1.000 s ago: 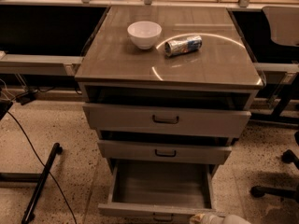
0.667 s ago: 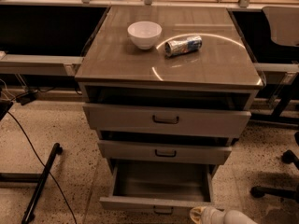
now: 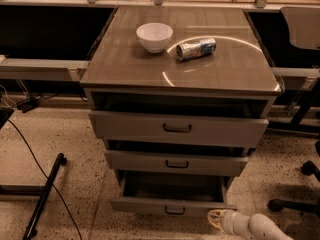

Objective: Close bottom drawer

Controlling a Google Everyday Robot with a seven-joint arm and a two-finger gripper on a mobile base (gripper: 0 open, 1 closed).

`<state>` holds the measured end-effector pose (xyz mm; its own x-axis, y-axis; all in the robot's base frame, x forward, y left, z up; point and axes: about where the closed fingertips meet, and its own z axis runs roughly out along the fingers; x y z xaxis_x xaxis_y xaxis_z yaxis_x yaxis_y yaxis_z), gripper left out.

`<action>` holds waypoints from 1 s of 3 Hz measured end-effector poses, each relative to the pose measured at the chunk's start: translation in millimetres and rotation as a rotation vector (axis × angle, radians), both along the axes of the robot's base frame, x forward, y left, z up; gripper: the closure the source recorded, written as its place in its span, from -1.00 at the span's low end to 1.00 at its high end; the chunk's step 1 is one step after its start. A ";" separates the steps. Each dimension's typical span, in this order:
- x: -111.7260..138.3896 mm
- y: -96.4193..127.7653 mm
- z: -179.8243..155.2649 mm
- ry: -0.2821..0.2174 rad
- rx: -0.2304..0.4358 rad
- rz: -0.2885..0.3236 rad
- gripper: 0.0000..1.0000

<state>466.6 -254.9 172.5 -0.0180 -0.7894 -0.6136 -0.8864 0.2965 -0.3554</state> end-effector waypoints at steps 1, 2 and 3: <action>7.6 20.0 -5.1 -0.037 0.041 0.033 1.00; 38.3 54.4 -2.9 -0.134 0.076 0.084 1.00; 73.8 84.9 0.9 -0.203 0.119 0.093 1.00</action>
Offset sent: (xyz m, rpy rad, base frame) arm 0.0796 0.0939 0.0061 0.1149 -0.2698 0.1443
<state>540.5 -170.0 173.4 0.1841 -0.7037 -0.6862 -0.8261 0.2675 -0.4960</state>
